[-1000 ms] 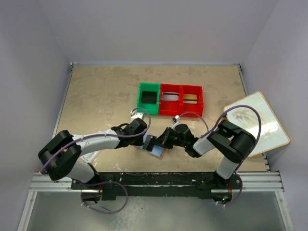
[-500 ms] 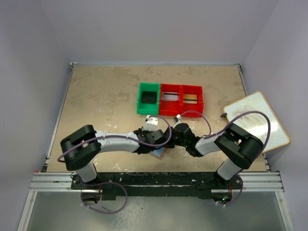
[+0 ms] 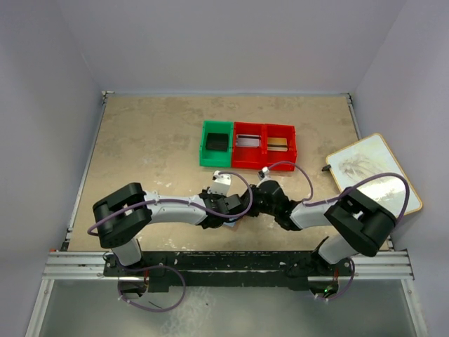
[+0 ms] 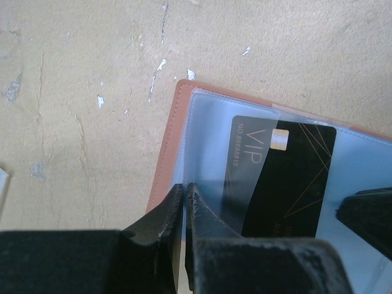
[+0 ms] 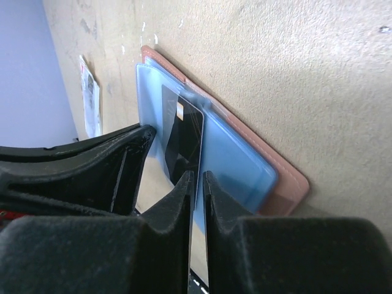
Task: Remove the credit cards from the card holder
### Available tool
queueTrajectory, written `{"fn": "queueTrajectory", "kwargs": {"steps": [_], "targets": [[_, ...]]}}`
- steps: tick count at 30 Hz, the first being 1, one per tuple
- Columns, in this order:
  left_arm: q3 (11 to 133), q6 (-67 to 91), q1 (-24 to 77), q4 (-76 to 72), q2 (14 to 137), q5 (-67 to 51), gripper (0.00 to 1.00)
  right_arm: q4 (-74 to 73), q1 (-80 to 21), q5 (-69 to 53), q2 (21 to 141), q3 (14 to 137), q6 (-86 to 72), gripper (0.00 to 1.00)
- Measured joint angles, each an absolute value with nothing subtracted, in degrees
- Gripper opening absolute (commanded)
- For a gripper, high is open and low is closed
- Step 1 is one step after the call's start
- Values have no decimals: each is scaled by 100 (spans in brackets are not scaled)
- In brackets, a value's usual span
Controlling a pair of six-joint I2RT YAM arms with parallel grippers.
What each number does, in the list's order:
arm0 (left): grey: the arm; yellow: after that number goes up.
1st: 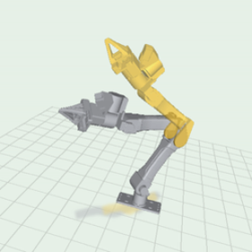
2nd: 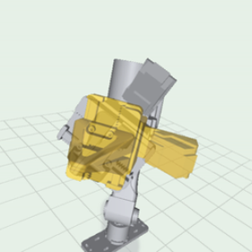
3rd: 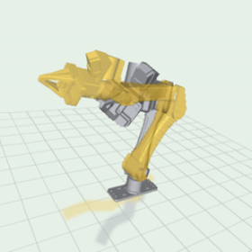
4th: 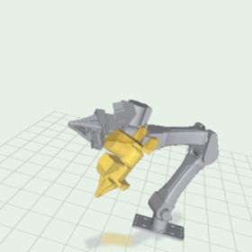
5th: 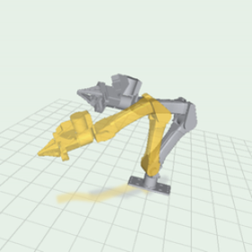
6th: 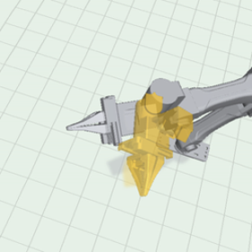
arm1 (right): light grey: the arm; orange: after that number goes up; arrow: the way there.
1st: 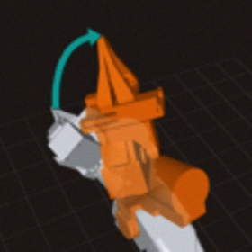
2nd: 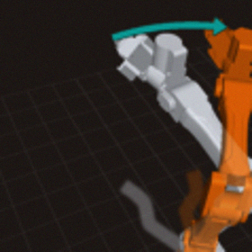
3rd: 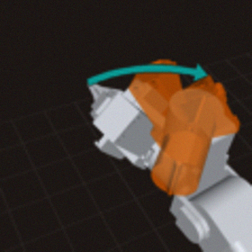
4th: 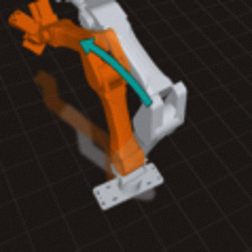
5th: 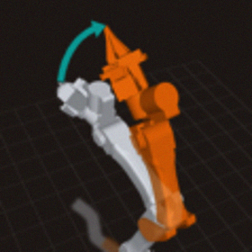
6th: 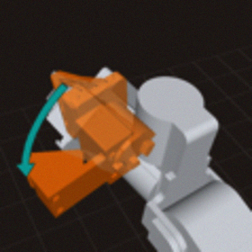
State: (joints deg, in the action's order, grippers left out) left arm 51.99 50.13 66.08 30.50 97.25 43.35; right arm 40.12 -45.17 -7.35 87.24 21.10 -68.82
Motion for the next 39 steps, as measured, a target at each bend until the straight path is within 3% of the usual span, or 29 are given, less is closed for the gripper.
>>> {"fn": "queueTrajectory", "kwargs": {"steps": [3, 10, 20, 24, 31, 39], "targets": [[5199, 5074, 6608, 3114, 9725, 4359, 0, 3968, -4493, -696, 8512, 2010, -6882, 12], [5188, 5144, 6602, 3120, 9655, 4270, 0, 4053, -4482, -775, 8442, 1973, -6858, 32], [5181, 5142, 6602, 3135, 9633, 4185, 0, 5170, -4453, -1437, 9736, 2349, -6860, 35], [5109, 5140, 6602, 3155, 9564, 4174, 0, 5666, -4445, -1612, 10003, 2346, -6949, 28], [5087, 5137, 6602, 3155, 9533, 4143, 0, 6331, -4445, -1782, 10372, 2241, -7120, 5], [5061, 5155, 6602, 3175, 9474, 4112, 0, 6348, -4375, -1774, 10095, 1979, -7201, 0]]}}
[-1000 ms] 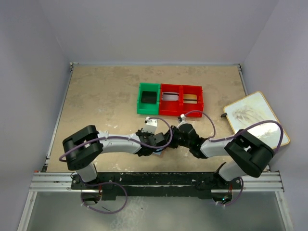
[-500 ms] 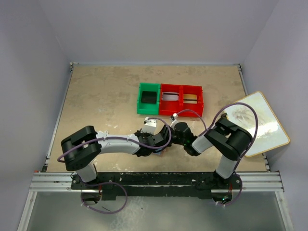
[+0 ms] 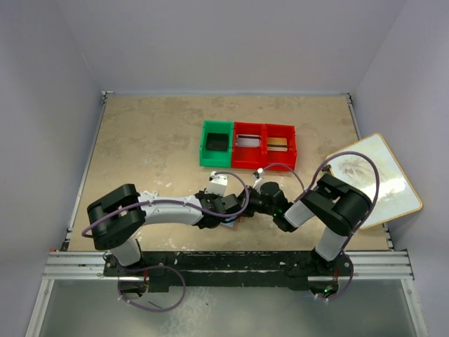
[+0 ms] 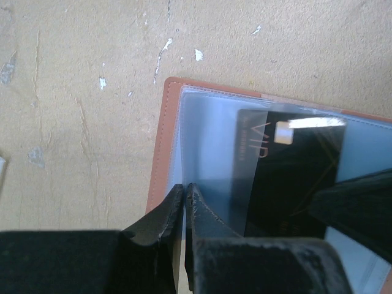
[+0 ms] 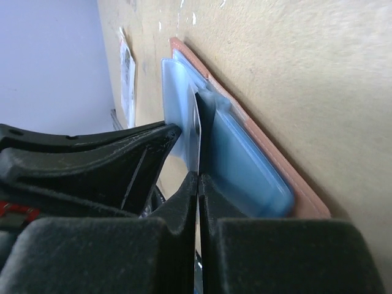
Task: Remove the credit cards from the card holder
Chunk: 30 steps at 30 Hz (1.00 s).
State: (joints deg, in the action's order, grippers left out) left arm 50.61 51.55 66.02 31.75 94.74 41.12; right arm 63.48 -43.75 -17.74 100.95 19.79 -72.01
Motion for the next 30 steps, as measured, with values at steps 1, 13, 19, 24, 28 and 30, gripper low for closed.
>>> {"fn": "queueTrajectory", "kwargs": {"steps": [1, 13, 19, 24, 28, 30], "targets": [[5054, 5166, 6602, 3177, 9467, 4110, 0, 6296, -4318, -1774, 9953, 1892, -7192, 0], [5011, 5301, 6602, 3391, 9273, 4101, 41, 5625, -3979, -1767, 9225, 1605, -6978, 0], [5037, 5341, 6604, 3518, 8962, 3992, 42, 5553, -3979, -1778, 9308, 1673, -6879, 2], [5242, 5269, 6600, 3164, 8770, 3747, 36, 5575, -3979, -1817, 9426, 1730, -6855, 5], [5260, 5175, 6569, 2711, 8823, 3361, 27, 5596, -3979, -1881, 9459, 1747, -6851, 8], [5260, 5172, 6565, 2580, 8954, 3214, 24, 5623, -3979, -1909, 9478, 1750, -6851, 9]]}}
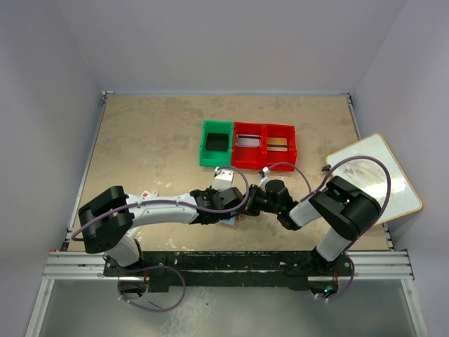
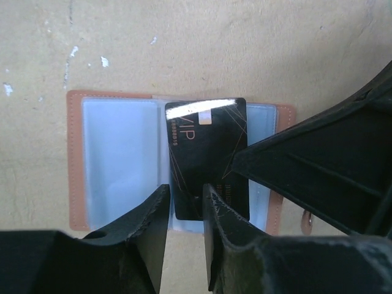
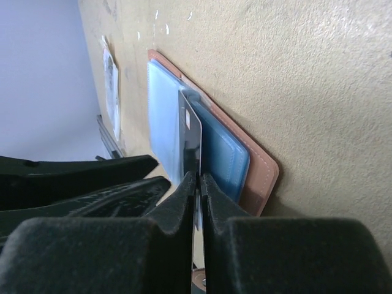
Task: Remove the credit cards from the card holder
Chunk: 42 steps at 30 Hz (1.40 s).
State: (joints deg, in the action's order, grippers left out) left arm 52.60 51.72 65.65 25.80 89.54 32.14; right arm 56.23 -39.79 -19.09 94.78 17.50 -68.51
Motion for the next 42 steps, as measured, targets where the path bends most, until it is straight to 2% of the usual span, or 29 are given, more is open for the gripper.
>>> {"fn": "queueTrajectory", "kwargs": {"steps": [7, 19, 34, 39, 42], "targets": [[4803, 5201, 6565, 2272, 9098, 2978, 17, 5835, -3977, -1970, 9780, 1833, -6855, 15], [4678, 5236, 6565, 2095, 9019, 2961, 14, 6243, -3964, -2143, 10165, 2014, -6851, 21], [4678, 5238, 6565, 2132, 9008, 3028, 12, 5749, -4130, -2239, 10274, 2561, -6243, 25], [4678, 5253, 6565, 2206, 8978, 3037, 12, 5645, -4136, -2322, 10285, 2602, -6018, 6], [4668, 5297, 6565, 2268, 8914, 3065, 13, 5579, -4163, -2394, 10285, 2591, -5990, 0]]}}
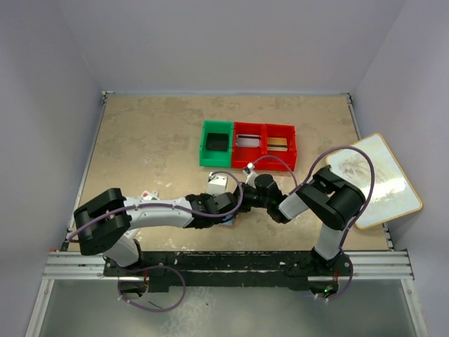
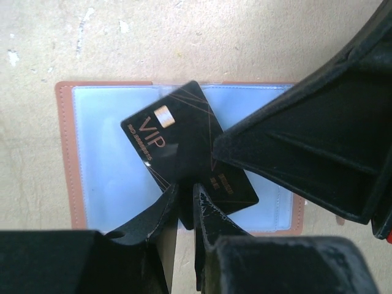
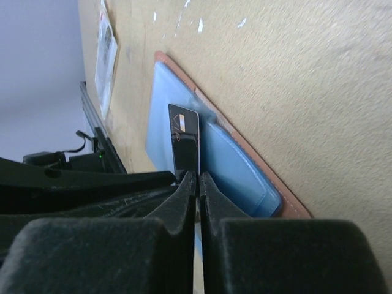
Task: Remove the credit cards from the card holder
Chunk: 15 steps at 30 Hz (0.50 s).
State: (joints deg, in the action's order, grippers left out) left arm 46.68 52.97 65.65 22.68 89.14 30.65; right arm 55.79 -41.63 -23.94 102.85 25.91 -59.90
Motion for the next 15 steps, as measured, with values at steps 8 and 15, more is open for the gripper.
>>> {"fn": "queueTrajectory", "kwargs": {"steps": [8, 15], "targets": [[4683, 5293, 6495, 2556, 8300, 3212, 14, 5699, -4228, -2515, 10269, 2477, -6097, 0], [4637, 5271, 5992, 2593, 8230, 3138, 11, 6045, -4235, -2497, 10272, 2228, -6414, 0]]}}
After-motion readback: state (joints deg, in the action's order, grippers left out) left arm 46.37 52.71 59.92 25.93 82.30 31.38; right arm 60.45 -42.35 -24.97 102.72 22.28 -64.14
